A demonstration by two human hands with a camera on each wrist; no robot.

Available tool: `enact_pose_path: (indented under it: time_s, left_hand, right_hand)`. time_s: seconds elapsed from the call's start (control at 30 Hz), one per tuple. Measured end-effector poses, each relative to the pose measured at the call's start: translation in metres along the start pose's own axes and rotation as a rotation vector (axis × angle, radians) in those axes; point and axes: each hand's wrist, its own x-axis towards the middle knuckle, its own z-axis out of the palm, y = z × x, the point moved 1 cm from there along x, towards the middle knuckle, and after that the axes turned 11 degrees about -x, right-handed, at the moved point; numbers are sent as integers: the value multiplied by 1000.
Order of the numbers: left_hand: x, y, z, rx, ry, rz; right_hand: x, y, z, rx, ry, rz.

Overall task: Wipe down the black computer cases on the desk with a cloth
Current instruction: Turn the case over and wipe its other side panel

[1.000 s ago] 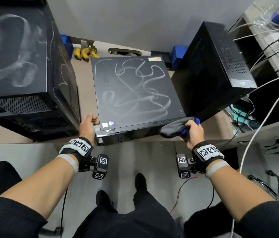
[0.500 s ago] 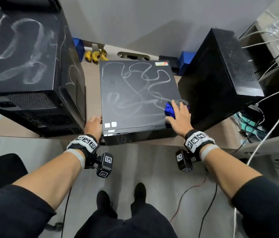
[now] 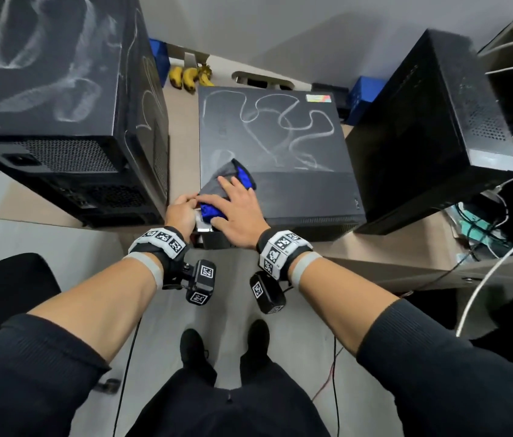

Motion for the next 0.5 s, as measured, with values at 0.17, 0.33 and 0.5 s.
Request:
enact_pose_path:
  time_s: [0.17,0.33,0.5]
  left_hand:
    - [-4,4,3,55,22,48]
    - [-5,2,1,26,9,37]
    - [-8,3,4,25,32,58]
  right_hand:
    - [-45,50,-16,79,-14,-93]
    - [-58,118,-38,24,3,212]
    - [10,55,-24,-90,-6,185]
